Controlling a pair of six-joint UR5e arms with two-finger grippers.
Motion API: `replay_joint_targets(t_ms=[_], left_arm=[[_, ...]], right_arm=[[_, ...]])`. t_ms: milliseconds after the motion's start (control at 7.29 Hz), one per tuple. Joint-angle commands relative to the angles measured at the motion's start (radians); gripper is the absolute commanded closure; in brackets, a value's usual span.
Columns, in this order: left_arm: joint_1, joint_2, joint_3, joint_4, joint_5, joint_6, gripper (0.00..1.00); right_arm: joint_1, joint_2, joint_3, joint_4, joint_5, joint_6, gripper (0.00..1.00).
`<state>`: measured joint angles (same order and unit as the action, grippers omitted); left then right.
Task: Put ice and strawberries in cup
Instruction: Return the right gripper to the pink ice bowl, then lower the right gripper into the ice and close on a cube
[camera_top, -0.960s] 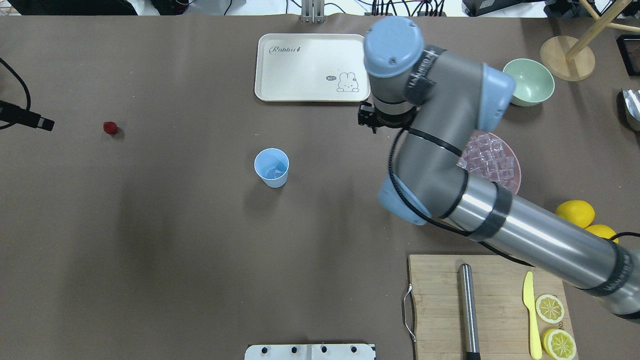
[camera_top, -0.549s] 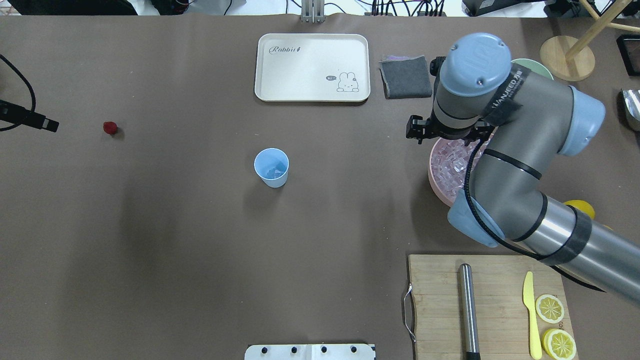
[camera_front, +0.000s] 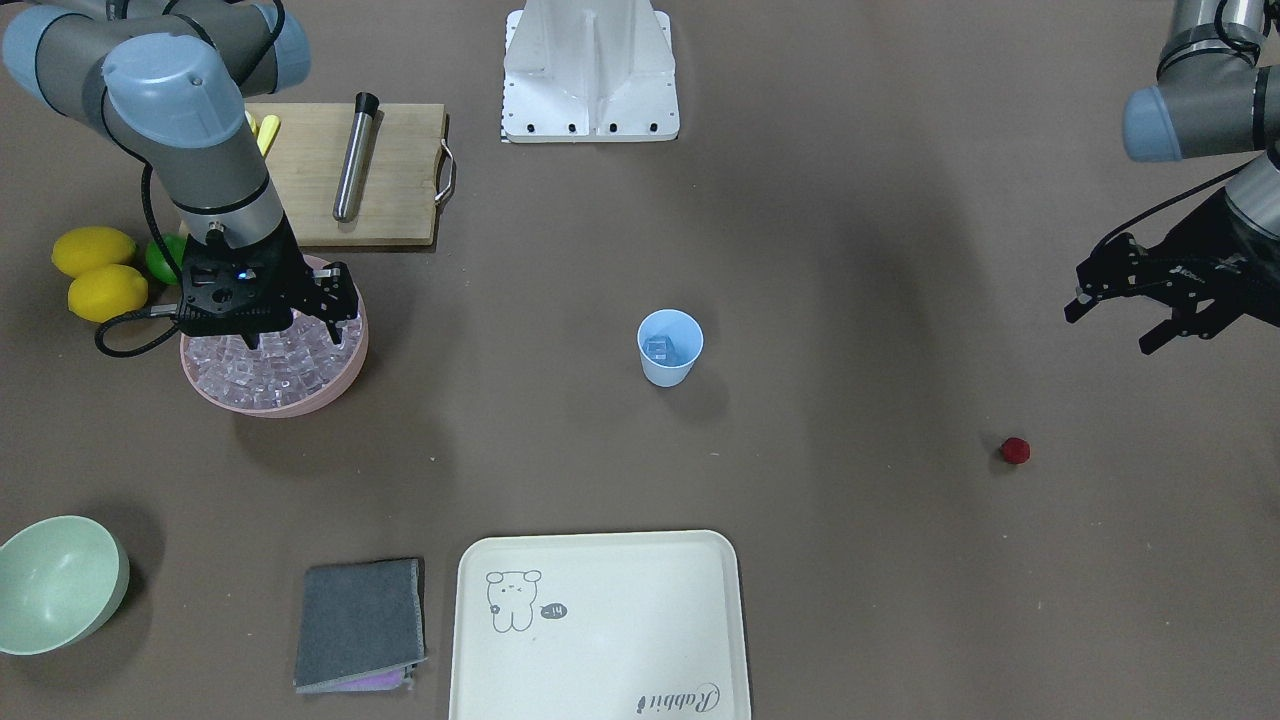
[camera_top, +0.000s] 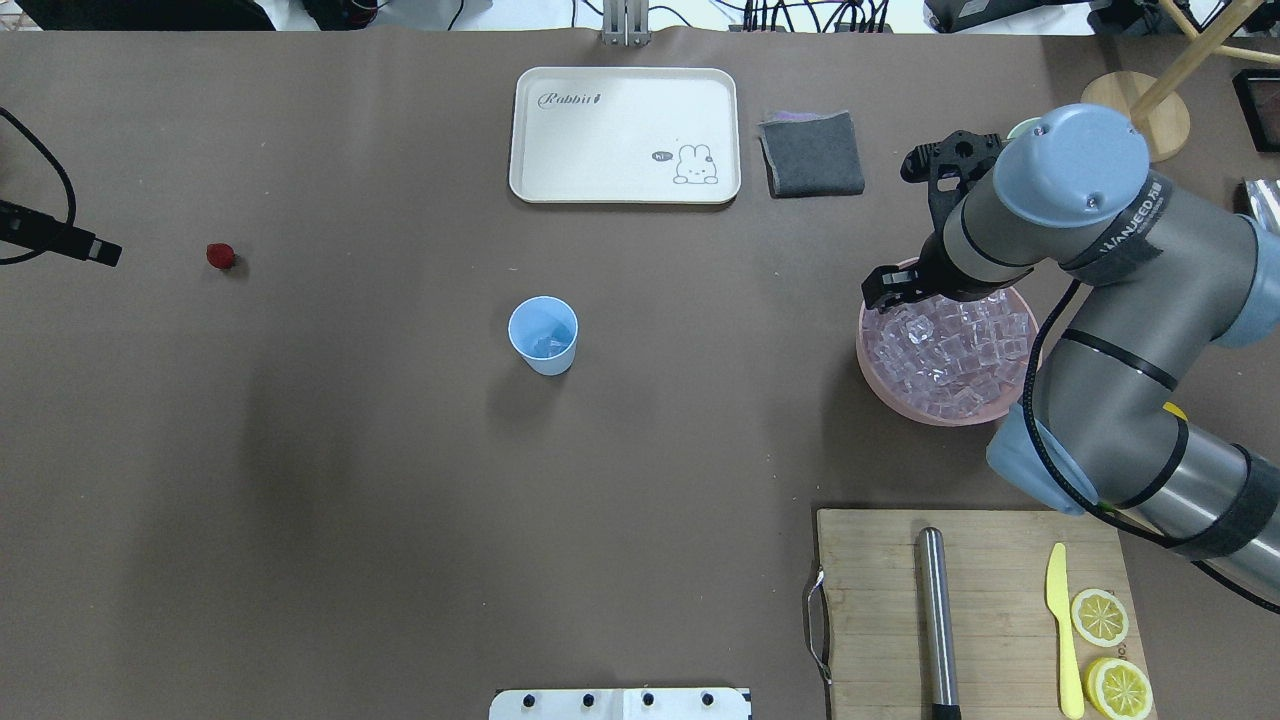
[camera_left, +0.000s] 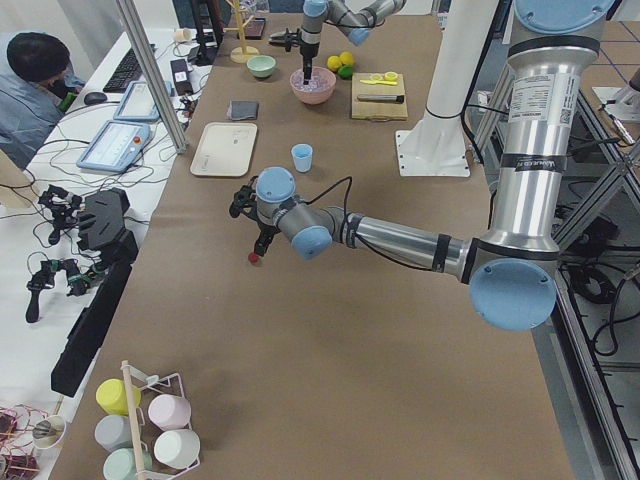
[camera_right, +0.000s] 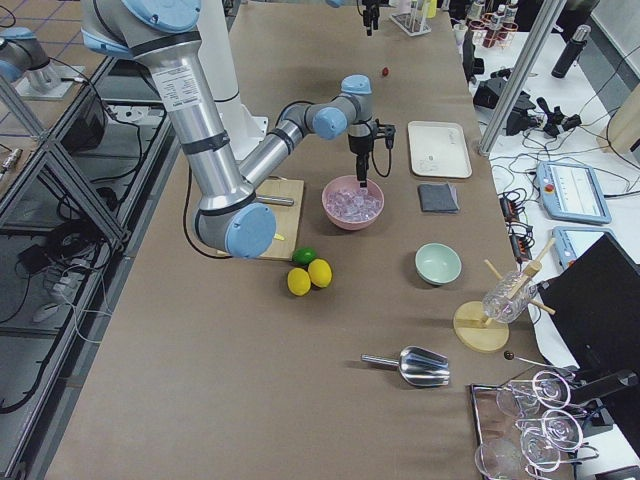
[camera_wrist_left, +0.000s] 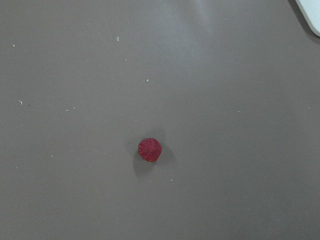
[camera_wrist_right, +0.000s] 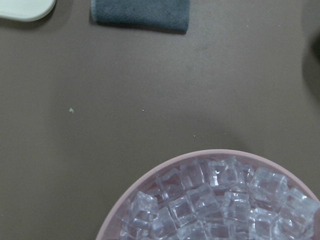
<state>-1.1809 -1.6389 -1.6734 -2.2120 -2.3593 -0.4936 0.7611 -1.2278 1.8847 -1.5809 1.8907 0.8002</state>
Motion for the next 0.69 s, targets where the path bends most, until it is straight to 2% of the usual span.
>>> replay_joint_targets(t_ms=[0, 412, 549], left_arm=[[0.000, 0.001, 0.000, -0.002, 0.000, 0.001, 0.01], [0.000, 0.008, 0.000, -0.011, 0.000, 0.000, 0.01], [0.001, 0.008, 0.000, -0.011, 0.000, 0.000, 0.01]], right_arm=[[-0.005, -0.015, -0.021, 0.004, 0.001, -0.173, 0.08], [-0.023, -0.018, -0.033, 0.009, -0.001, -0.150, 0.08], [-0.029, -0.019, -0.042, 0.010, -0.001, -0.150, 0.13]])
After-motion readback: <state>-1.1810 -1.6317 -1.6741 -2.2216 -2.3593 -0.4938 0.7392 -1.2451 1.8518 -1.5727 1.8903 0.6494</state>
